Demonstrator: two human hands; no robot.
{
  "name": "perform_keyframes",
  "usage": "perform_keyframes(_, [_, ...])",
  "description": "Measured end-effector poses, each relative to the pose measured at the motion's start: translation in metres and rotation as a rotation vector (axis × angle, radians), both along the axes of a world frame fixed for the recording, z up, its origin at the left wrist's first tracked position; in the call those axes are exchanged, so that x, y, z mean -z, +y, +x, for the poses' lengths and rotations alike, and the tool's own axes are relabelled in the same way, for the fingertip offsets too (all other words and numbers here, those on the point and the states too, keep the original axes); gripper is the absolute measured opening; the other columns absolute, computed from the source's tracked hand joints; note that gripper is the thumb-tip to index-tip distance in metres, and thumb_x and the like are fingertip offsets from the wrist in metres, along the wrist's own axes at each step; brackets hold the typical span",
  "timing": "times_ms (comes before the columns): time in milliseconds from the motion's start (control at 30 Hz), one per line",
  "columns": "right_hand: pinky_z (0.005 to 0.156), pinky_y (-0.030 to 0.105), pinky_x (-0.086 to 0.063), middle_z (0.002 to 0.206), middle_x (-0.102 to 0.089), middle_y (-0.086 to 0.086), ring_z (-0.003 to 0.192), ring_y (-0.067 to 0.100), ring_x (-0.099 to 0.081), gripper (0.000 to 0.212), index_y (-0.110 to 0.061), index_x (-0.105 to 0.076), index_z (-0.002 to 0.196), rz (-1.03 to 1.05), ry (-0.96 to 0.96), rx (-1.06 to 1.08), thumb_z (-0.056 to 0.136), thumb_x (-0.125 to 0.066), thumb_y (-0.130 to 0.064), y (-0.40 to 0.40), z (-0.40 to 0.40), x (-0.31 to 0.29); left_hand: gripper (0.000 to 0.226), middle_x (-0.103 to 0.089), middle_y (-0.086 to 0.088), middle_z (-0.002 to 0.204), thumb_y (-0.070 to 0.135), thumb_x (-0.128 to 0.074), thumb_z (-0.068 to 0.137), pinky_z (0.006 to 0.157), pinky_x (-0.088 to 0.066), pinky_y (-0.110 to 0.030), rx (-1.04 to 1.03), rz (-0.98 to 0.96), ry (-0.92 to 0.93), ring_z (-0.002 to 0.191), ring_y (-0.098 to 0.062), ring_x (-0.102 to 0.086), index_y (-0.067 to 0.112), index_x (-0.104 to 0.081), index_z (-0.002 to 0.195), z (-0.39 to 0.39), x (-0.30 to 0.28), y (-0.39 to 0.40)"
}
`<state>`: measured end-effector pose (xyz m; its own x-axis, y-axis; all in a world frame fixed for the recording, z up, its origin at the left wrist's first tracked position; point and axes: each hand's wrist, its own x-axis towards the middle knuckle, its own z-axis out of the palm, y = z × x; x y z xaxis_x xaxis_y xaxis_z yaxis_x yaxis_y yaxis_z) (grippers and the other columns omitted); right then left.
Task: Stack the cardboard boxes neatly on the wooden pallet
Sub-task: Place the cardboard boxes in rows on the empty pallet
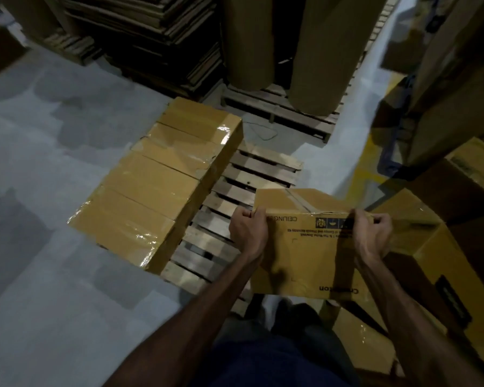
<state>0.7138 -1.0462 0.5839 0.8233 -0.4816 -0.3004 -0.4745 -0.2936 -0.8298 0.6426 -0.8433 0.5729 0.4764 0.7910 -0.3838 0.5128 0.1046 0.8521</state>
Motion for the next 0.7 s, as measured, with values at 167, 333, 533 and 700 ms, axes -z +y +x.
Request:
perform_keyframes(167, [0.075,0.037,-0.045,0.101,-0.063,0.005,0.088,0.024,-0.057,0.041,-0.013,-0.057,0.114,-0.005,0.027,-0.127,0.088,-0.068,-0.043,0.019,0.074,0.012,0.033,-0.047,0.0,0.074,0.041,-0.068,0.087,0.057,-0.033,-0.033,-0.125,-0.02,0.033,0.065,-0.018,-0.045,0.013,-0.052,0.08,0.044,0.008,0.008])
perform_keyframes(333, [0.075,0.034,-0.043,0.105,-0.064,0.007,0.09,0.027,-0.058,0.045,-0.013,-0.059,0.115,-0.013,0.079,-0.245,0.087,-0.065,-0.046,0.028,0.148,0.02,0.036,-0.04,0.003,0.071,0.039,-0.069,0.09,0.057,-0.029,-0.034,-0.251,0.0,0.045,0.062,-0.016,-0.038,0.02,-0.043,0.075,0.097,0.008,0.0])
perform_keyframes(533, [0.063,0.034,-0.034,0.101,-0.063,0.009,0.087,0.028,-0.055,0.038,-0.012,-0.058,0.11,-0.028,0.089,-0.36,0.087,-0.064,-0.043,0.025,0.228,0.013,0.032,-0.042,0.004,0.072,0.038,-0.069,0.088,0.057,-0.031,-0.033,-0.351,0.01,0.073,0.063,-0.015,-0.039,0.02,-0.044,0.076,0.159,-0.004,-0.017])
perform_keyframes(700, [0.066,0.035,-0.035,0.092,-0.059,0.006,0.084,0.03,-0.056,0.031,-0.018,-0.053,0.097,-0.014,0.1,-0.383,0.086,-0.066,-0.043,0.028,0.268,0.015,0.027,-0.051,0.002,0.071,0.03,-0.069,0.092,0.054,-0.035,-0.029,-0.427,0.029,0.084,0.064,-0.014,-0.047,0.014,-0.054,0.076,0.192,0.001,-0.023])
